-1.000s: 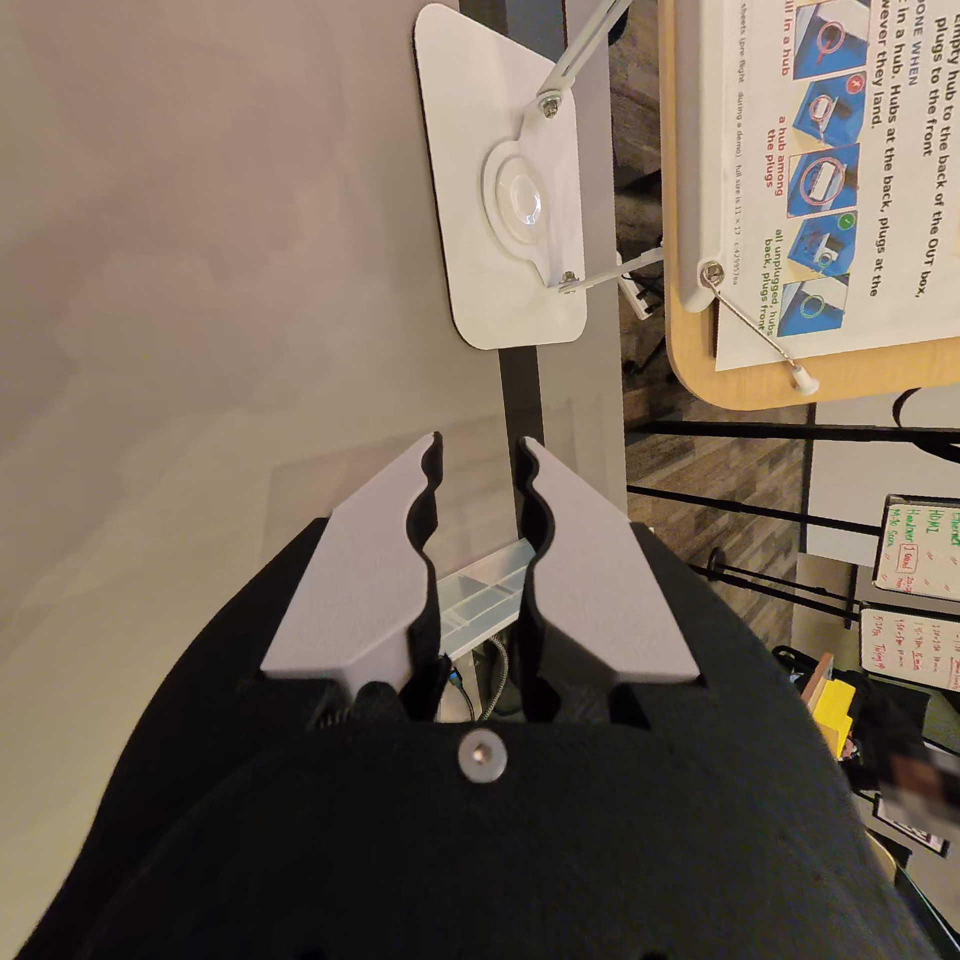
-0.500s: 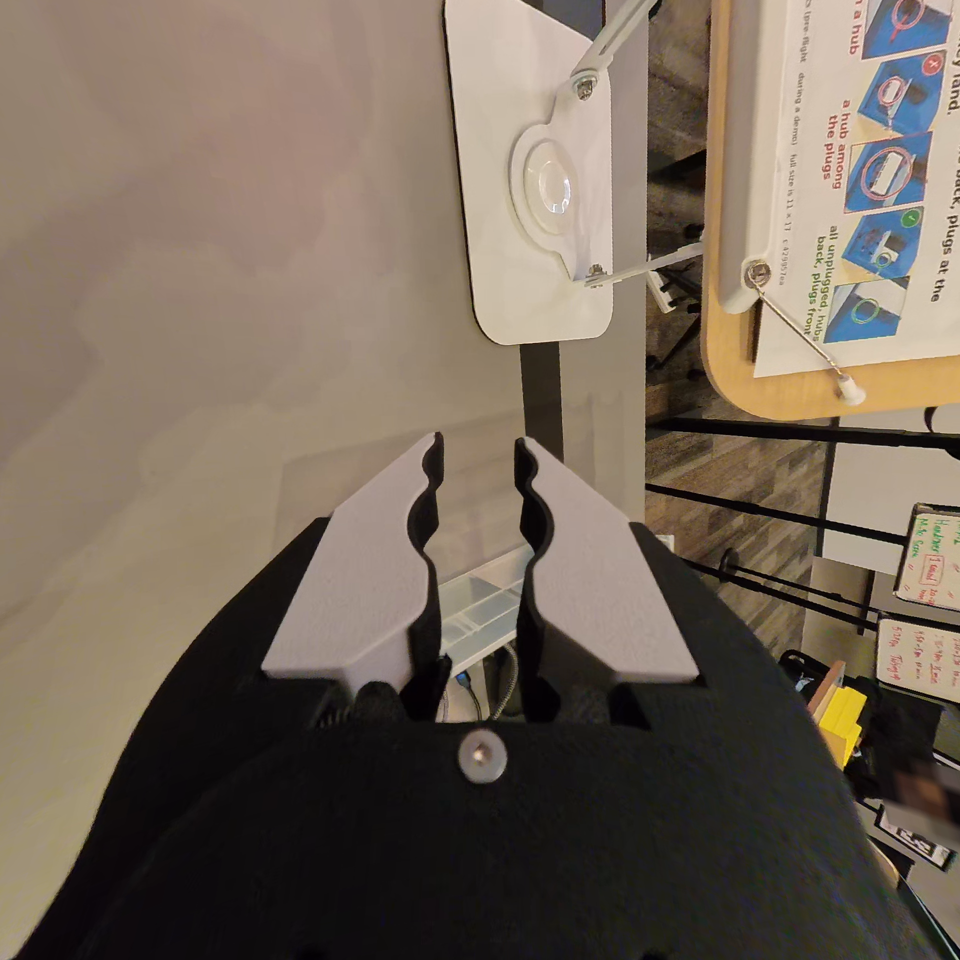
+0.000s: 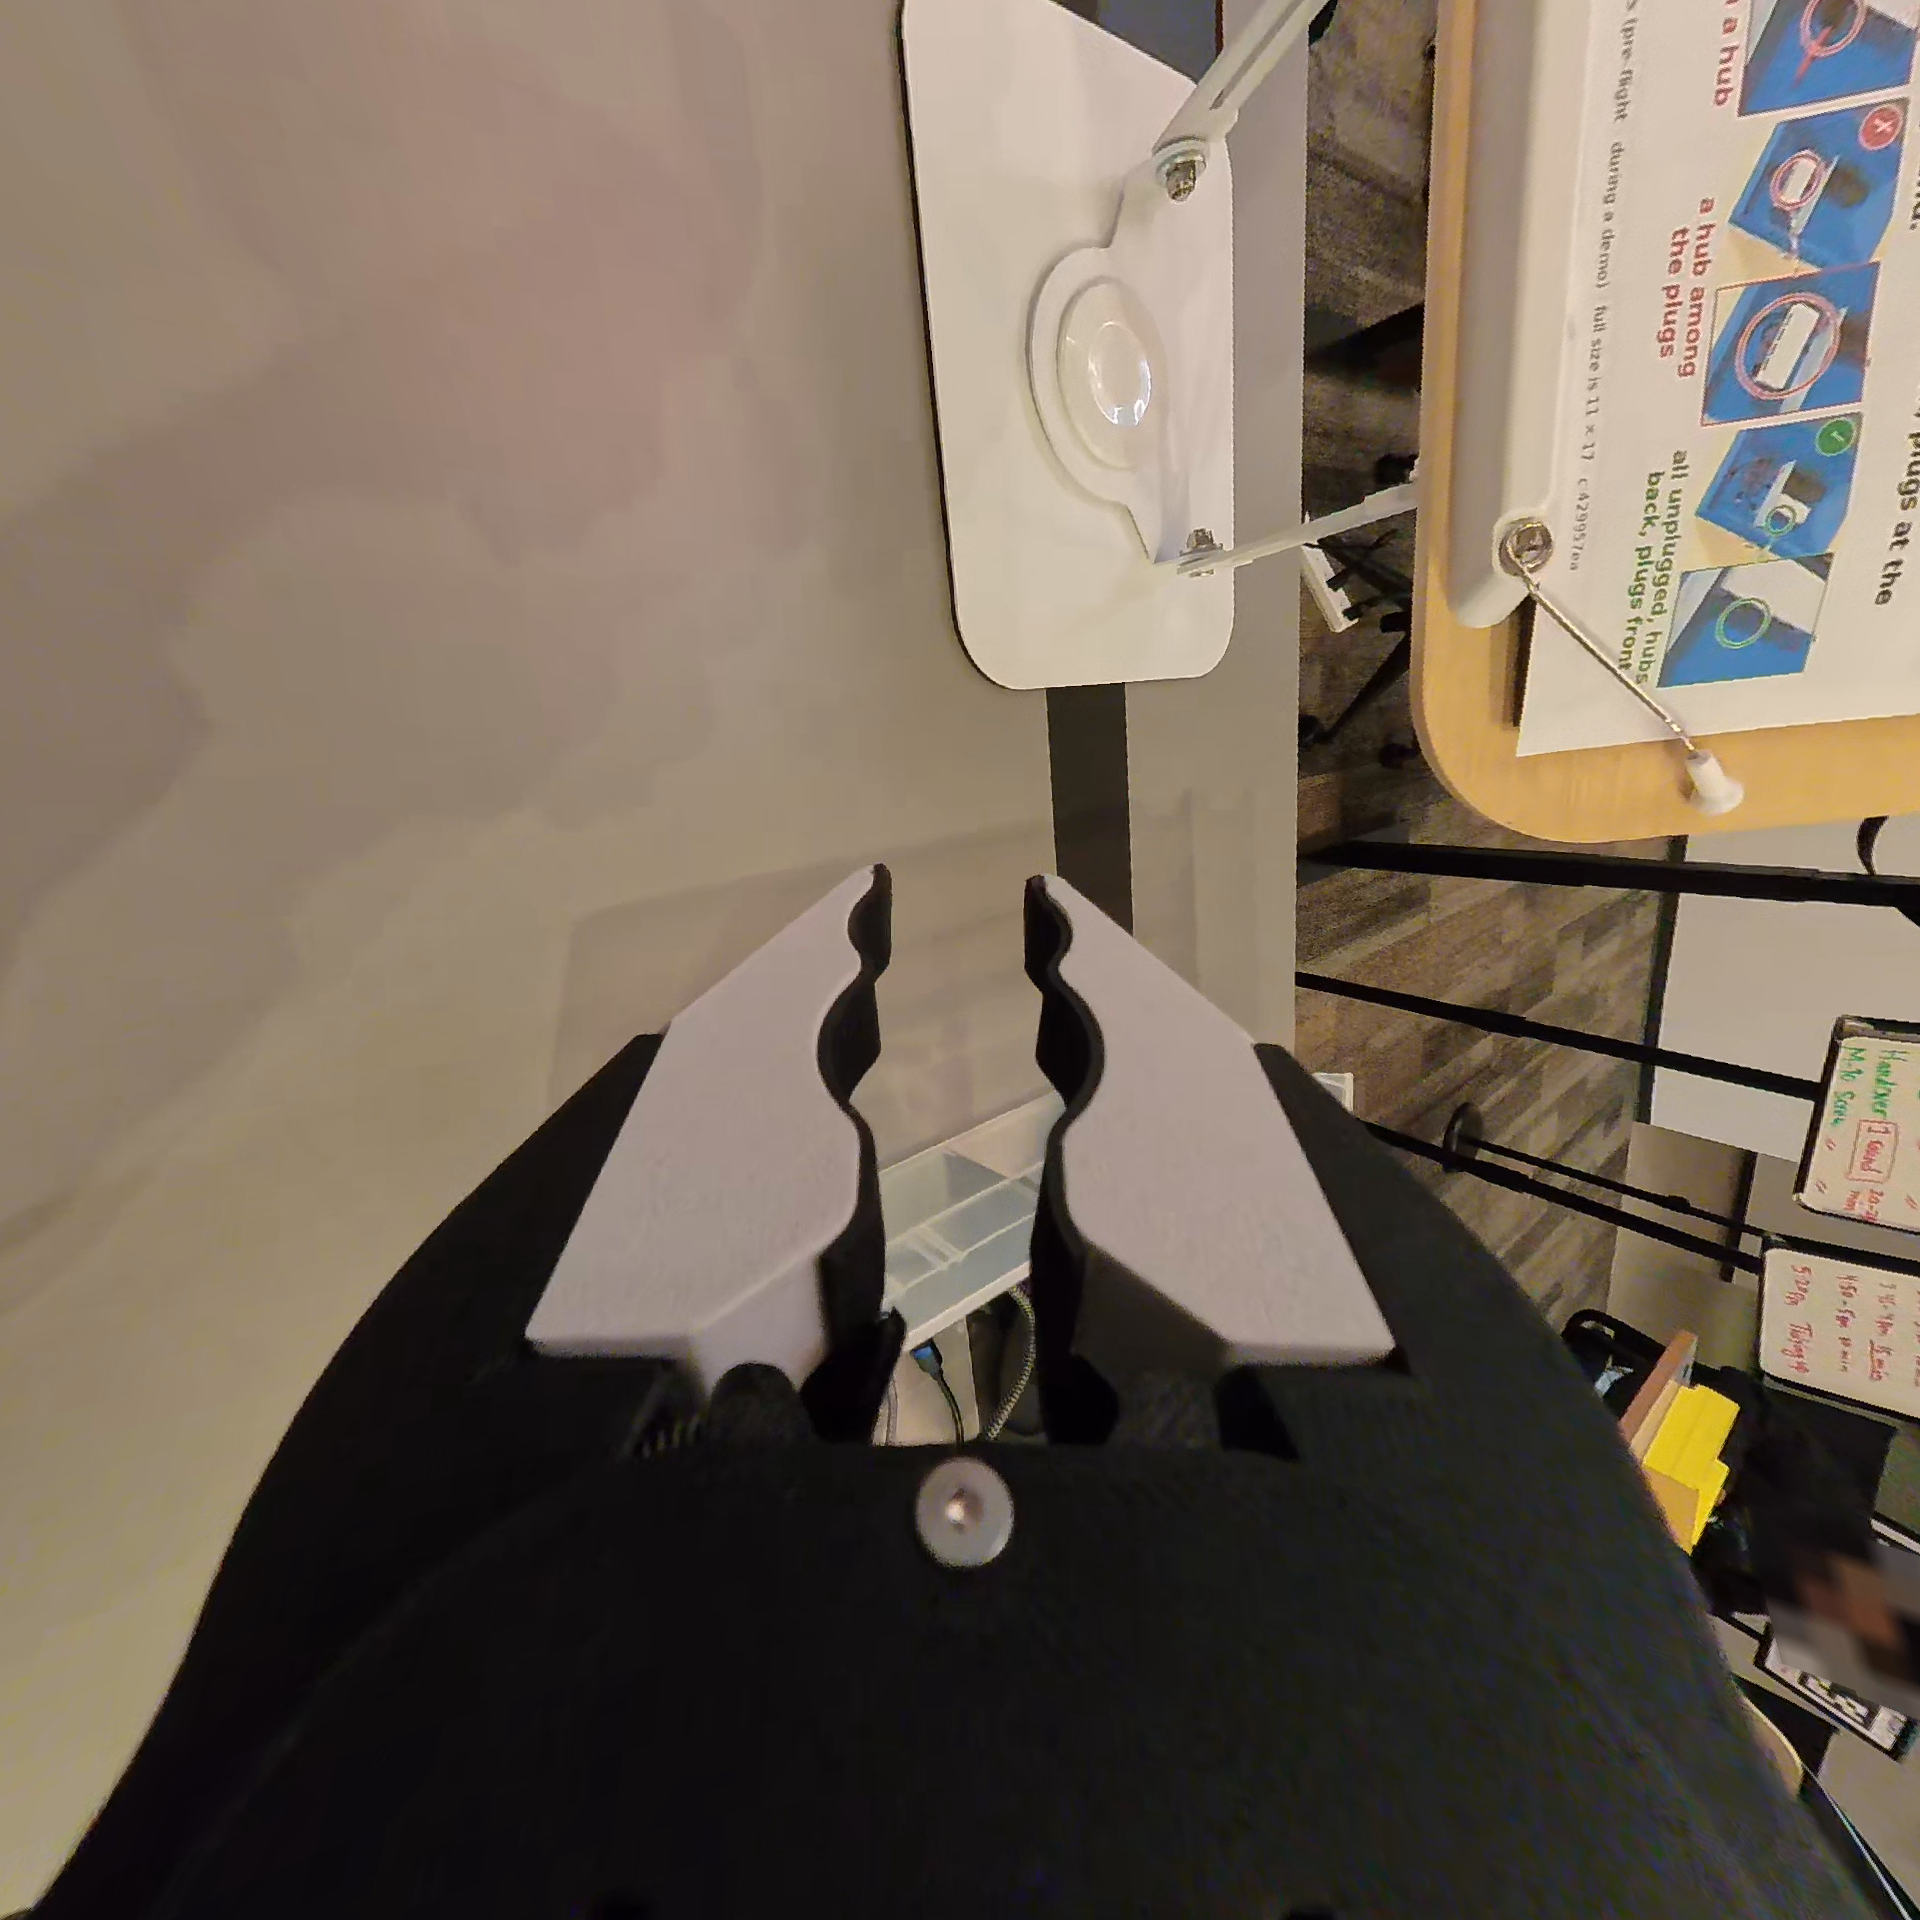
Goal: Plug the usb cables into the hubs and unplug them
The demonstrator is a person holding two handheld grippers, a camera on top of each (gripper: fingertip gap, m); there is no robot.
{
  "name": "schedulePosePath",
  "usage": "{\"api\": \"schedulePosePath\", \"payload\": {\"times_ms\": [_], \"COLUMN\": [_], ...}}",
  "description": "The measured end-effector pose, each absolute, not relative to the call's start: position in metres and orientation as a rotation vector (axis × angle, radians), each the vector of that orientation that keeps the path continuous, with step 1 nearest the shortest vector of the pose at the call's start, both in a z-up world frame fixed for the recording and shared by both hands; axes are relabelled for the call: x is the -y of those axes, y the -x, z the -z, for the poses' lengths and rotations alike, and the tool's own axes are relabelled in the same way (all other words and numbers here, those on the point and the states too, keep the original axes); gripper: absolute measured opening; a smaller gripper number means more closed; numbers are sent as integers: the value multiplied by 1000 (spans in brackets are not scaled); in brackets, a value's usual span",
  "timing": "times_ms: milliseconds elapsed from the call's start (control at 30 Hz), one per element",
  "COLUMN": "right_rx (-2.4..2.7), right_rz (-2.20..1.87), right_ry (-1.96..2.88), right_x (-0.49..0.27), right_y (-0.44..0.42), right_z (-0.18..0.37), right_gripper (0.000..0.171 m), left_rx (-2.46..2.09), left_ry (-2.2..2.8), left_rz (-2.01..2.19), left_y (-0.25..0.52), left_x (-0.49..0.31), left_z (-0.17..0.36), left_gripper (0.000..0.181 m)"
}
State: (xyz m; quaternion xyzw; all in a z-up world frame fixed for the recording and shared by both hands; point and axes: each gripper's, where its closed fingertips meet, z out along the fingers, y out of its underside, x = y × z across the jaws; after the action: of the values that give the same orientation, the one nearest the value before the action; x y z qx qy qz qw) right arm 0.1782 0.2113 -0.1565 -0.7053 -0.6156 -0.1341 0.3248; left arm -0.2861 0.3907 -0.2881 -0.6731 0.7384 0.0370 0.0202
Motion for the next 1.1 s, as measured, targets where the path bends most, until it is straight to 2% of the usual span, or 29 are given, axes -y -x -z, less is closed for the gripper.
{"api": "schedulePosePath", "payload": {"times_ms": [433, 1100], "right_rx": [1591, 1461], "right_rz": [346, 249], "right_ry": [1798, 1611], "right_x": [-208, -211], "right_y": [-172, -111], "right_z": [142, 106], "right_gripper": [23, 29], "left_rx": [-1827, -1043], "left_ry": [1792, 1318], "left_rz": [-65, 136], "left_y": [268, 233], "left_x": [-390, -349], "left_z": [171, -9], "left_gripper": [46, 45]}}
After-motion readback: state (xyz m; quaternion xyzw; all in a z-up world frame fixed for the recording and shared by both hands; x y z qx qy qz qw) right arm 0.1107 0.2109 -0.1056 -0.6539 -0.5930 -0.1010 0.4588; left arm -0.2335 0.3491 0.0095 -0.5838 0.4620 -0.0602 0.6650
